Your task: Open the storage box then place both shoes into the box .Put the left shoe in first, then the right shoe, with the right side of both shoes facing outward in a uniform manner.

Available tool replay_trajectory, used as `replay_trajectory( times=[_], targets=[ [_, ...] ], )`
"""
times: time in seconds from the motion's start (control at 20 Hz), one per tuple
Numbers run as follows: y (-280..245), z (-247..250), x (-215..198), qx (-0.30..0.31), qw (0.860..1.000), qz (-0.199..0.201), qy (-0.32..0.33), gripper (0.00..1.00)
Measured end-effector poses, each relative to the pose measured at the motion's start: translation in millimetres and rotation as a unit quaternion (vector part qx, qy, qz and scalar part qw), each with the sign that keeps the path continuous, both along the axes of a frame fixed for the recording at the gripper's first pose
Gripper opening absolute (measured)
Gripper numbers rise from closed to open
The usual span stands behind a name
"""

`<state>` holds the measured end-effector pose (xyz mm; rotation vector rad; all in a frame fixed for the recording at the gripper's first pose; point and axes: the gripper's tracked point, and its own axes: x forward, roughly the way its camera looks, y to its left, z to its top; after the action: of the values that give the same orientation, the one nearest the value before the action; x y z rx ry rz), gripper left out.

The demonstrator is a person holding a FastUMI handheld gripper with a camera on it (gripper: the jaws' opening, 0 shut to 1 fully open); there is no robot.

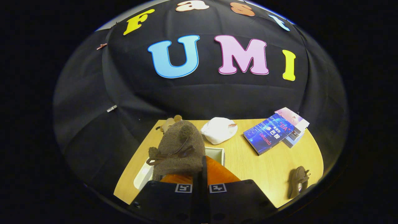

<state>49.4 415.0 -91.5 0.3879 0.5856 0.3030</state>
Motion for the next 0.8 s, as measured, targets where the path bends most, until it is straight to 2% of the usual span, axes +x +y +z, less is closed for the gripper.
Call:
replay_trajectory(
  times=[0.3,0.6,0.8],
  targets=[
    [47.6,-46.9,-6.7,-0.023,0.996,-0.051,0.075,0.05],
    [79.0,-69.1,-7.8,-0.034,0.988,-0.073,0.129,0.05],
    [87.9,-75.4,-7.6,-0.042,0.988,-0.074,0.131,0.07]
  ],
)
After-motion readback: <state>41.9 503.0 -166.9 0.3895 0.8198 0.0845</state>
